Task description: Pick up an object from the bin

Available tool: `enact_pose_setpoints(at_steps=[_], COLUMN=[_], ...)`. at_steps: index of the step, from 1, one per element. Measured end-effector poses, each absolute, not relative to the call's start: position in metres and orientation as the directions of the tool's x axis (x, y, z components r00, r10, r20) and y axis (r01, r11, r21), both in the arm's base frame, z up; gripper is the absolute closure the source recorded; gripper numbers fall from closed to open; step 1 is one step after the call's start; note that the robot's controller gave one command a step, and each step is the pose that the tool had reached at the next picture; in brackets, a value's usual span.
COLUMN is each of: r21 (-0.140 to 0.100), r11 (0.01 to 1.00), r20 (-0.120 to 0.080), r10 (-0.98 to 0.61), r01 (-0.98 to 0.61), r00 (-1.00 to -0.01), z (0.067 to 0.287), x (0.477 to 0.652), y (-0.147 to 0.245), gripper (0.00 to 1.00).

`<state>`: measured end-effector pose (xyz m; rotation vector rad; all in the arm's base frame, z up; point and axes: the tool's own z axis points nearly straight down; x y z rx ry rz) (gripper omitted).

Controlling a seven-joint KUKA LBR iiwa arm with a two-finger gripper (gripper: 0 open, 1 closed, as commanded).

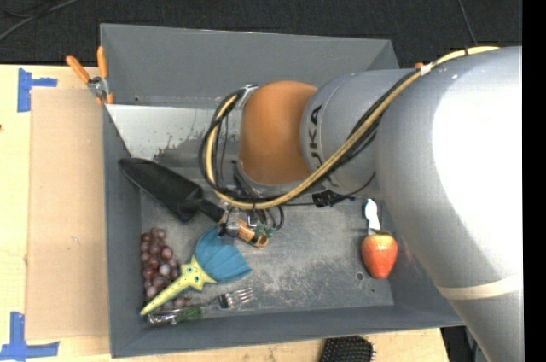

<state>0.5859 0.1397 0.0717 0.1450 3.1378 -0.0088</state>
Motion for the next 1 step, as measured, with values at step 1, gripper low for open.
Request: enact_pose_setpoints(at_steps=[1], r21=[-0.006], r11=[0.997], r20=[0.001], r10=[0.081], r01=[0.081], r00=[-0.997], z=[0.0852], x=[0.5863], y=[0.1439], gripper=[1.00])
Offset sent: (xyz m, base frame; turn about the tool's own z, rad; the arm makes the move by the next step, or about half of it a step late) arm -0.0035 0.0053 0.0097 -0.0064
